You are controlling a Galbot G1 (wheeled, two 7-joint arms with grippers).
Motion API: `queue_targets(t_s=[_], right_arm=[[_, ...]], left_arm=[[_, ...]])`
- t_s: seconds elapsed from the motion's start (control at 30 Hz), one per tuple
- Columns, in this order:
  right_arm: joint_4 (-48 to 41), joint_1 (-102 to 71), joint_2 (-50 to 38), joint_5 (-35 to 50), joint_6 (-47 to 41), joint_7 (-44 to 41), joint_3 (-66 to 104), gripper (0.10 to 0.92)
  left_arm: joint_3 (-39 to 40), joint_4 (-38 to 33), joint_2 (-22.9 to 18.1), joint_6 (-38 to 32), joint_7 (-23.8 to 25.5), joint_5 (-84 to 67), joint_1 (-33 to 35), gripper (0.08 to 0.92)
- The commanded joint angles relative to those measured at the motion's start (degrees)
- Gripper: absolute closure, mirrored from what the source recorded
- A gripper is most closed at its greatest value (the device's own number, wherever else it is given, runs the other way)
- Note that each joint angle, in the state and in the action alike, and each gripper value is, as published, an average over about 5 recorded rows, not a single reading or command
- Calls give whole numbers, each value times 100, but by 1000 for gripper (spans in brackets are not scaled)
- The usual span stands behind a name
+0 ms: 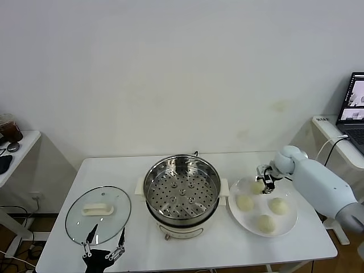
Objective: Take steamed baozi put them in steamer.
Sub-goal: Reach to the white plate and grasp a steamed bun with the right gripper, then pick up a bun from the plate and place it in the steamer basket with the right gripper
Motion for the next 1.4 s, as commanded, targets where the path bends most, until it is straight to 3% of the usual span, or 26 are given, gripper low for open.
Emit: queue_targets(t_s=[0.03, 0.27, 0.47, 0.73, 0.9, 1.17, 1.4], right_arm=[[169, 21, -97, 124, -16, -27, -52, 503], [1013, 547, -704, 813, -87, -159, -511, 516], [1690, 2222, -1083, 1763, -3, -251, -1466, 516], [2072, 4381, -455, 3468, 534, -212, -2987, 511], [2362, 4733, 238, 4001, 869, -183, -3568, 508], [2231, 4307, 1510, 3704, 1841, -155, -4004, 504], [1624, 3899, 2258, 2607, 2906, -19, -4132, 499]], left_arm=[[-2, -25, 5, 1, 5, 4, 14, 177], [6, -81, 14, -10, 21, -13, 47, 177], [16, -107, 48, -3, 31, -117, 22, 177], [-35, -67, 98, 26, 41, -369, -11, 177], [-103, -32, 130, 26, 38, -405, -53, 177], [-251, -44, 139, -17, 42, -419, -69, 177], [-404, -3, 149, -118, 20, -327, -74, 177]])
